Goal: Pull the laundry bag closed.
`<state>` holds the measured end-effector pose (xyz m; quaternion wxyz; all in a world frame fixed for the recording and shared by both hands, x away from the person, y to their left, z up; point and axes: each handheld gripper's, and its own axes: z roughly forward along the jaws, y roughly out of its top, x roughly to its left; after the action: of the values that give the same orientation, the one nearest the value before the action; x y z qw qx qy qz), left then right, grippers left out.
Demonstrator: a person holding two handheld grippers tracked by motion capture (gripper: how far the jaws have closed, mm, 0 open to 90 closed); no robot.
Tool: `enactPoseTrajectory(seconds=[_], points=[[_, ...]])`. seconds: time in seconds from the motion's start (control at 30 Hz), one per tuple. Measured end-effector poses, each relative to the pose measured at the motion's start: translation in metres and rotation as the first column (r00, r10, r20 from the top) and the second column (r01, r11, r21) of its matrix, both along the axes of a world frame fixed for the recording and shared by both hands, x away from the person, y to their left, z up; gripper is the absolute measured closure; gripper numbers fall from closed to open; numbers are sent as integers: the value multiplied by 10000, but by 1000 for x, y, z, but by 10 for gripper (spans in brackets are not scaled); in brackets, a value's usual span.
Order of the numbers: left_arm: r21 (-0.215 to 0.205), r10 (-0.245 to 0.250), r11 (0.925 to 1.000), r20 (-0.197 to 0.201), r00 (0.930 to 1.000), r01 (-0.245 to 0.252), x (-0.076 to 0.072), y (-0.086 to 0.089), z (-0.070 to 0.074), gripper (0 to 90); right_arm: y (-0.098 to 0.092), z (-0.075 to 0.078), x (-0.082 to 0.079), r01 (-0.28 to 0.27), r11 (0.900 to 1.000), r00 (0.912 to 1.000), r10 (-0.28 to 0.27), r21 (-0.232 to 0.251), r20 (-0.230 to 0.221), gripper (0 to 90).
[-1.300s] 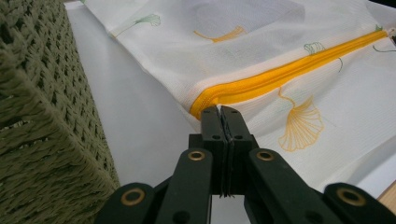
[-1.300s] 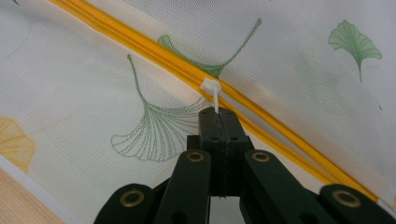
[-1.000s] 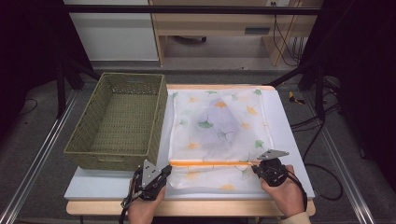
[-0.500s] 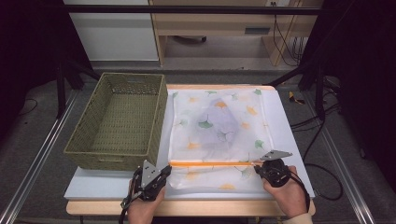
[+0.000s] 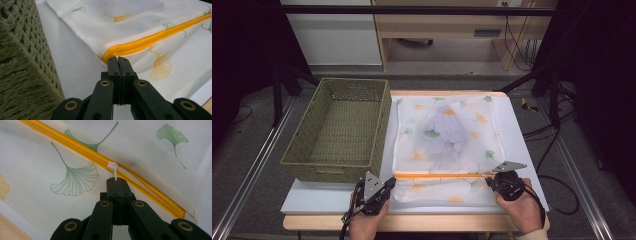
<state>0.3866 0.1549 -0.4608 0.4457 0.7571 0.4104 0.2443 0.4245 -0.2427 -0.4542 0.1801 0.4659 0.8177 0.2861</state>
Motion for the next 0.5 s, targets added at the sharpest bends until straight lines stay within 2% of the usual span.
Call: enactPoseTrajectory(seconds=[0.5], points=[[-7, 55, 10000, 20, 10000, -55, 0, 1, 0, 890, -16, -5, -4, 370, 9993, 9993, -370, 103, -17, 900]])
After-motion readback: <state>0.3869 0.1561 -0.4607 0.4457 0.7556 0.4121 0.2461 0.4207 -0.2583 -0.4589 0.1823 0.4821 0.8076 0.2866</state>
